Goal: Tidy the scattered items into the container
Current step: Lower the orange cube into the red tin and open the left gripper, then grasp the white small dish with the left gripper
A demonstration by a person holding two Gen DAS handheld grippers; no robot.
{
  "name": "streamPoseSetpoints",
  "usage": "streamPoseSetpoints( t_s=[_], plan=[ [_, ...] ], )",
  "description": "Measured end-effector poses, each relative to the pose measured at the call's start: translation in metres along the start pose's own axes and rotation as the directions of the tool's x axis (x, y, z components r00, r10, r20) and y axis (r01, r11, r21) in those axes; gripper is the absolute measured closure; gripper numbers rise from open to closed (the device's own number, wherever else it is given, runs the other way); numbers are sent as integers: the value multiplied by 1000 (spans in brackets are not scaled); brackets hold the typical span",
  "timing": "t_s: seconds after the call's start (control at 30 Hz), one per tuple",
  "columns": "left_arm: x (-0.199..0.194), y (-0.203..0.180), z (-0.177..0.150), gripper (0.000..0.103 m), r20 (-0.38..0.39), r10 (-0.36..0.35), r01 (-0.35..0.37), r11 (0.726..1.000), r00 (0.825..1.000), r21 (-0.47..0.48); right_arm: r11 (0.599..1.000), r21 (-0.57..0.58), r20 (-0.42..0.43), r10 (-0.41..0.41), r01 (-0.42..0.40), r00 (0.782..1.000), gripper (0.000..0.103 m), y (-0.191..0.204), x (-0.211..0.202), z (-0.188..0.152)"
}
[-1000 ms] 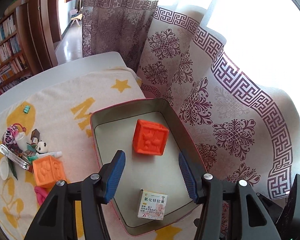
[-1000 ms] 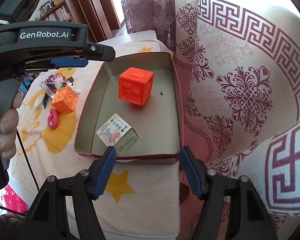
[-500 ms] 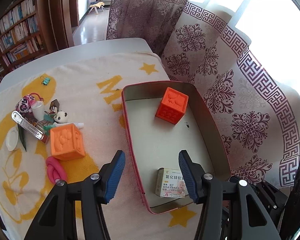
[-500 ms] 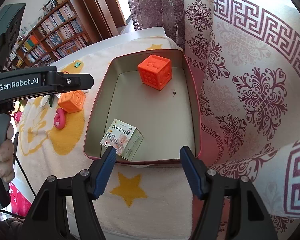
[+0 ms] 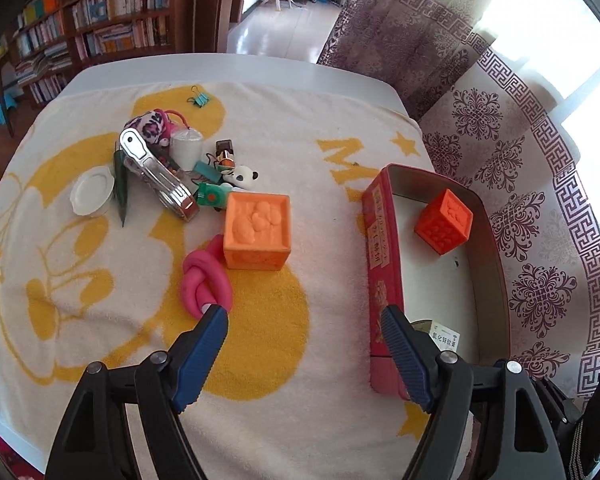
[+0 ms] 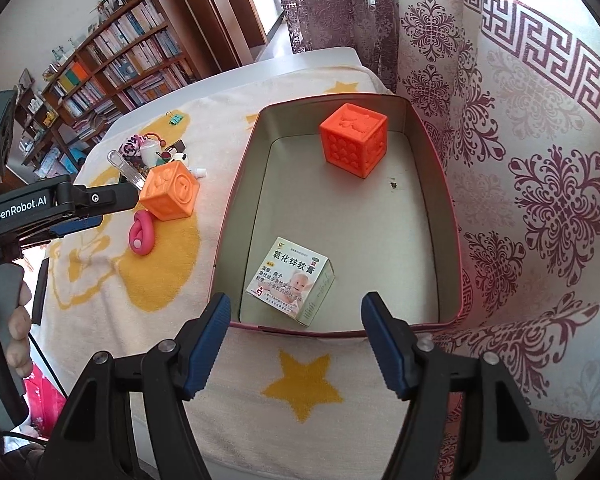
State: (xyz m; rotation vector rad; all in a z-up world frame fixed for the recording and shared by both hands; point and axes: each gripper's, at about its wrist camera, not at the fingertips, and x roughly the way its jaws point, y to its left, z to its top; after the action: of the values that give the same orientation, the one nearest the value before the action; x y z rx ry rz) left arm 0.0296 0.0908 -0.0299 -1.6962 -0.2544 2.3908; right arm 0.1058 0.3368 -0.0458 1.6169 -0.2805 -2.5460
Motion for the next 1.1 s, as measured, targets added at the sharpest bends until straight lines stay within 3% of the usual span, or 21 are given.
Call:
streamPoseSetpoints(
  t_s=[0.63,1.1],
  plan=[
    [-6,112,-8,22,-51,55,-62,987,997,-147,996,-59,-54,69,-72,996,31,84,32,19],
    [10,190,22,22,-78,55,-71,974,995,-215,997,-53,-99,45,-51,994,31,132,59,29]
  ],
)
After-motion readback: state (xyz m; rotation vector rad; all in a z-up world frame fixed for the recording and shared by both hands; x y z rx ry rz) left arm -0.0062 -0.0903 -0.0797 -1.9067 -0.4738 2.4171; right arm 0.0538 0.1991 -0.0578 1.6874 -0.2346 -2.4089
